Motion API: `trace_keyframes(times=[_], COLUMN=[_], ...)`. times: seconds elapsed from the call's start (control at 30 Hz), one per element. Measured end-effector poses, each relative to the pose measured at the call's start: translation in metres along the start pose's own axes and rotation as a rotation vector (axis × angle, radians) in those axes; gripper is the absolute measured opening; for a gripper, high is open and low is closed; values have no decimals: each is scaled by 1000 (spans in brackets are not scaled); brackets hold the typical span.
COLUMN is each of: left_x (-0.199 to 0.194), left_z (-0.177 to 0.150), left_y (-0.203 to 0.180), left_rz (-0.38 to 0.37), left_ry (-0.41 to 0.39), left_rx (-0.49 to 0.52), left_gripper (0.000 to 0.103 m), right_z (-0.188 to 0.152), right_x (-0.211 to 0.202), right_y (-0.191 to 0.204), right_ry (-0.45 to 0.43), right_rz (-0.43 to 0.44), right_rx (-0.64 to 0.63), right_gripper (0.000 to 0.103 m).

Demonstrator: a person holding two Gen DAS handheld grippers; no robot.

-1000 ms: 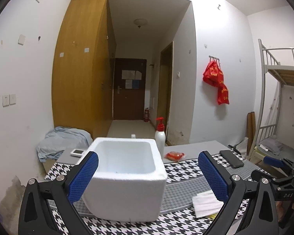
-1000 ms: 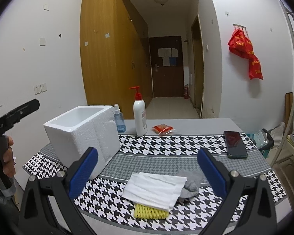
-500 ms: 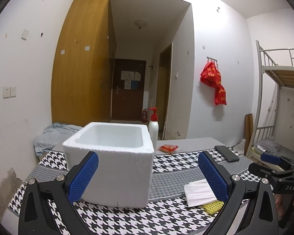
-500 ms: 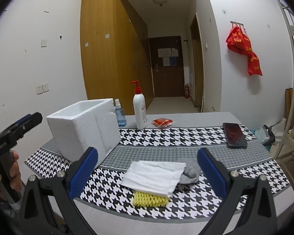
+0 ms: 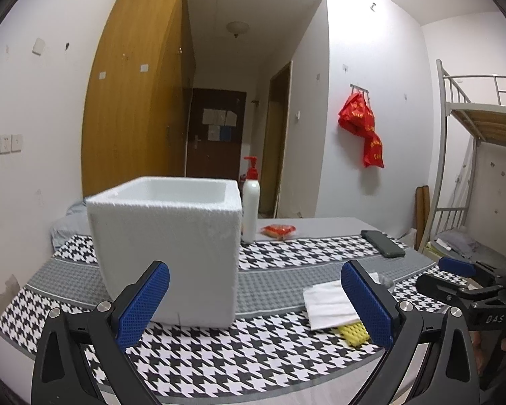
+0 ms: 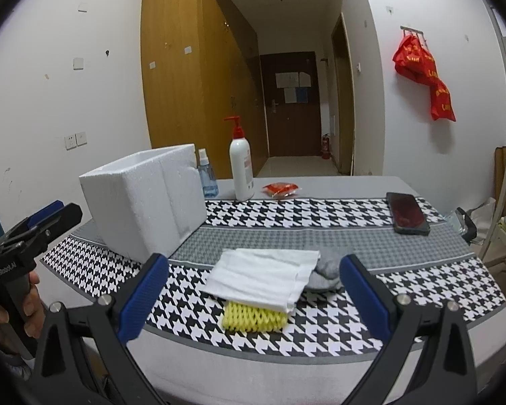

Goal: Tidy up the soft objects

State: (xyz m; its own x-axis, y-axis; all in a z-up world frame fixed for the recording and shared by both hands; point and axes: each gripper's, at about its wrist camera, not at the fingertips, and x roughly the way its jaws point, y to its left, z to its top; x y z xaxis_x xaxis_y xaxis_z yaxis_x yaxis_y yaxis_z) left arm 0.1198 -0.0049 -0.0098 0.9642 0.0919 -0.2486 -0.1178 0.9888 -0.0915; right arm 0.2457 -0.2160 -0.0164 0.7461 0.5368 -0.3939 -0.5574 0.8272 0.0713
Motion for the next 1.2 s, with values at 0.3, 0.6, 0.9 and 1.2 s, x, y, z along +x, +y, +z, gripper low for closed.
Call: trace_keyframes(times=[0.3, 0.6, 0.9, 1.2], left_x=[13, 31, 44, 53], left_z=[-4, -9, -15, -16], left_y=[-8, -5, 4, 8], left_rz=[-27, -61, -48, -51], left_ry=[48, 103, 161, 188], left_rx=[29, 21, -8, -27], left_gripper=[102, 102, 102, 102], right_z=[-5, -7, -12, -9], right_x=[17, 44, 80, 98], right_y=[-9, -14, -3, 6], right_ry=[47, 118, 232, 282], right_rz=[6, 24, 57, 74], right_rx=[10, -6, -81, -131], right_gripper=[102, 102, 102, 98])
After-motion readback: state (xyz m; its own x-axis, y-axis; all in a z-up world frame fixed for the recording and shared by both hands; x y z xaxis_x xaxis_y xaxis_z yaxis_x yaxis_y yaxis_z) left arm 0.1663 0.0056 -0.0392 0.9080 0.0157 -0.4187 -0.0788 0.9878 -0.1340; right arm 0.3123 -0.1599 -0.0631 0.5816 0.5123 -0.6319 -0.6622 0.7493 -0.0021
